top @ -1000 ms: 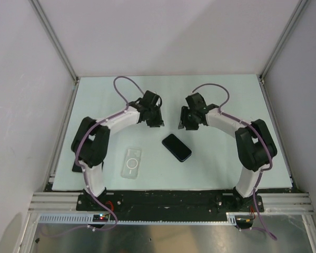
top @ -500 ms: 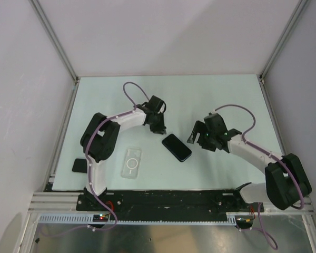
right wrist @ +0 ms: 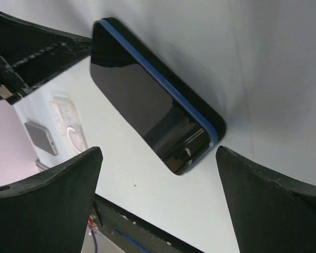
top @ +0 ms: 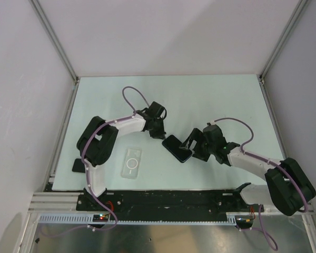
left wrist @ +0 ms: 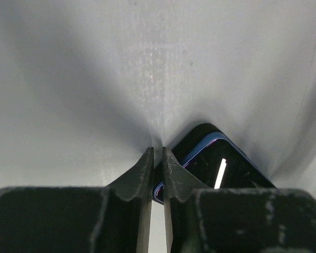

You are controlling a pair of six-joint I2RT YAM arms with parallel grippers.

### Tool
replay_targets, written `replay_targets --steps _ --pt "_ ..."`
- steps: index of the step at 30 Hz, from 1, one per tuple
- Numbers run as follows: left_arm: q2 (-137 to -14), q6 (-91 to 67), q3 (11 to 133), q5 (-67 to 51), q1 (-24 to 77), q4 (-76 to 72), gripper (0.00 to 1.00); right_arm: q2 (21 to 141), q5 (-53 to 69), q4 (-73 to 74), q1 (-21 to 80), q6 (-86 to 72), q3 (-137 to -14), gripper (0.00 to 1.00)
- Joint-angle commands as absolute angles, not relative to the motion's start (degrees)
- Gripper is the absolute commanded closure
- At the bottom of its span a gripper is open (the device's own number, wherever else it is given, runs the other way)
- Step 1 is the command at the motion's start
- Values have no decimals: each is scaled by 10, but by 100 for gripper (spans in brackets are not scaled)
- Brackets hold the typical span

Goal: Put the phone into the phone case

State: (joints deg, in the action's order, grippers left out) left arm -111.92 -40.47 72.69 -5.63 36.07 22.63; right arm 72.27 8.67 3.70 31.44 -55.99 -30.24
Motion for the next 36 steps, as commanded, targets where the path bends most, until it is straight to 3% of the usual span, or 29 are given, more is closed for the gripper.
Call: replay_targets --steps 1,15,25,36 --pt "-1079 -423 693 -51 382 247 84 747 103 -46 321 -590 -301 5" --pt "-1010 -475 616 -42 427 222 85 810 128 -75 280 -561 -328 6" --pt "-963 -472 578 -14 418 220 84 765 84 40 253 -498 -366 12" --pt "-965 -453 583 -20 408 218 83 709 -7 167 330 -469 -366 53"
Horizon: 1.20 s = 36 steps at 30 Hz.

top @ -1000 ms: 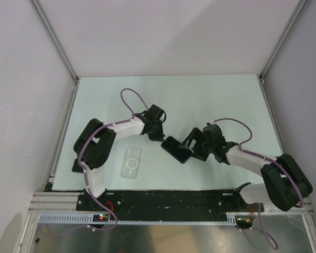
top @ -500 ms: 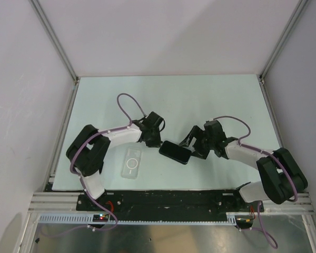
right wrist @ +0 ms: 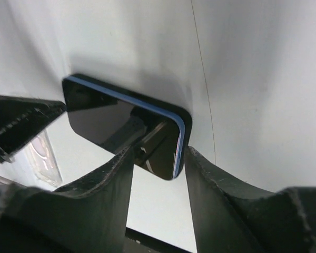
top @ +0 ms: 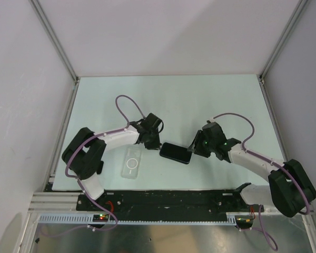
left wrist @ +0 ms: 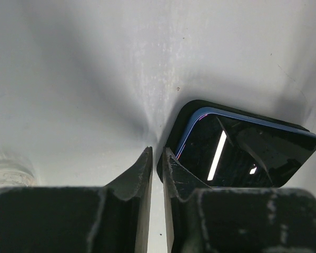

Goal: Put the phone into the phone case

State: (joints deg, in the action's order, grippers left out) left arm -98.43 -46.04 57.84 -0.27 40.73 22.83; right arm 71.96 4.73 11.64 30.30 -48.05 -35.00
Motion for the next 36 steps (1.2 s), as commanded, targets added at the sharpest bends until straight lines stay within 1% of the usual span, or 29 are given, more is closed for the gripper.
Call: replay_targets --steps 1,6,9,12,27,33,36 --pt "-965 -453 583 -20 408 217 83 708 -14 172 334 -471 -366 56" --pt "-966 -453 584 -24 409 214 83 706 -40 192 354 -473 -364 63" --pt "-967 -453 585 -25 409 213 83 708 -45 196 365 -476 -365 70" --pt "-968 -453 583 -25 409 213 83 713 -47 194 376 -480 -365 74" --pt "-979 -460 580 -27 419 205 84 749 -46 162 404 -490 -366 77" --pt "-981 -461 578 -29 423 202 84 765 -50 155 412 -489 -367 79" --pt "-981 -462 577 -29 424 200 84 782 -58 159 420 -488 -373 82"
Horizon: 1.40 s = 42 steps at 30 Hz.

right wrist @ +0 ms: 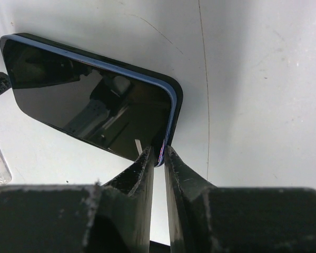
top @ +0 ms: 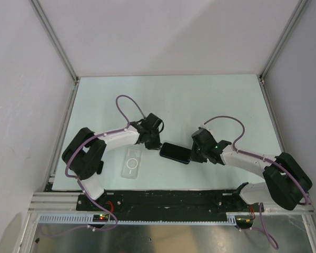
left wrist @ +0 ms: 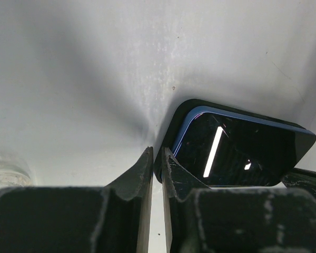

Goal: Put the phone into the phone case

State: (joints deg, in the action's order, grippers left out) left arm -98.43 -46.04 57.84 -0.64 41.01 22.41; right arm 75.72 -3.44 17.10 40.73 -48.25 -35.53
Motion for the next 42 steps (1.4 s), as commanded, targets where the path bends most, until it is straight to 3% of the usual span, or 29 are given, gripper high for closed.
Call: replay_targets --steps 1,12,24,30,42 --pt "-981 -462 576 -29 424 199 84 787 -61 161 423 -487 -375 83" --pt "-977 -462 579 -30 426 197 84 812 -91 193 447 -482 -382 85" --pt "-874 -472 540 22 415 210 79 731 -88 213 393 -370 -487 64" --pt "-845 -490 493 21 451 212 82 816 -27 173 325 -318 -523 70" --pt "-910 -521 514 12 528 202 92 942 -29 179 320 -307 -557 74"
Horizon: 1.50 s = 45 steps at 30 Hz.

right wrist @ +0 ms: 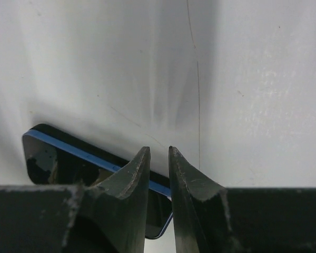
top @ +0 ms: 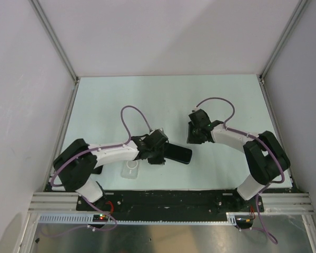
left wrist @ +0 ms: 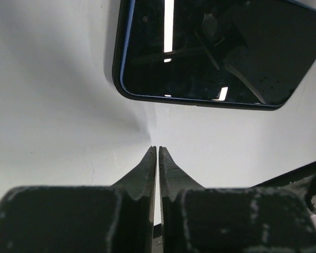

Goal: Put the phone into the phone case

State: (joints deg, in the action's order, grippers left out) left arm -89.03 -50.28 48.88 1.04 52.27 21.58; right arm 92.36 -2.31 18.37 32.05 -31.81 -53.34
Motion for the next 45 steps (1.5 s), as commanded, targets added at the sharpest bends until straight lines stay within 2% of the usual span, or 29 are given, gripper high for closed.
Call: replay_targets --steps 1,18,24,29,37,45 --pt "-917 -520 518 13 527 201 93 947 -28 181 321 -307 -557 75" --pt "-978 -488 549 18 449 190 95 876 20 168 362 -355 -435 79" --pt "-1016 -458 608 8 410 192 94 818 23 165 418 -400 -387 79" --pt "-1034 -441 644 -3 401 201 93 782 8 180 410 -410 -381 77" --pt "-986 -445 597 -7 401 205 92 711 3 194 364 -393 -384 74" --pt "-943 -469 548 -15 432 205 91 719 23 183 411 -382 -390 74"
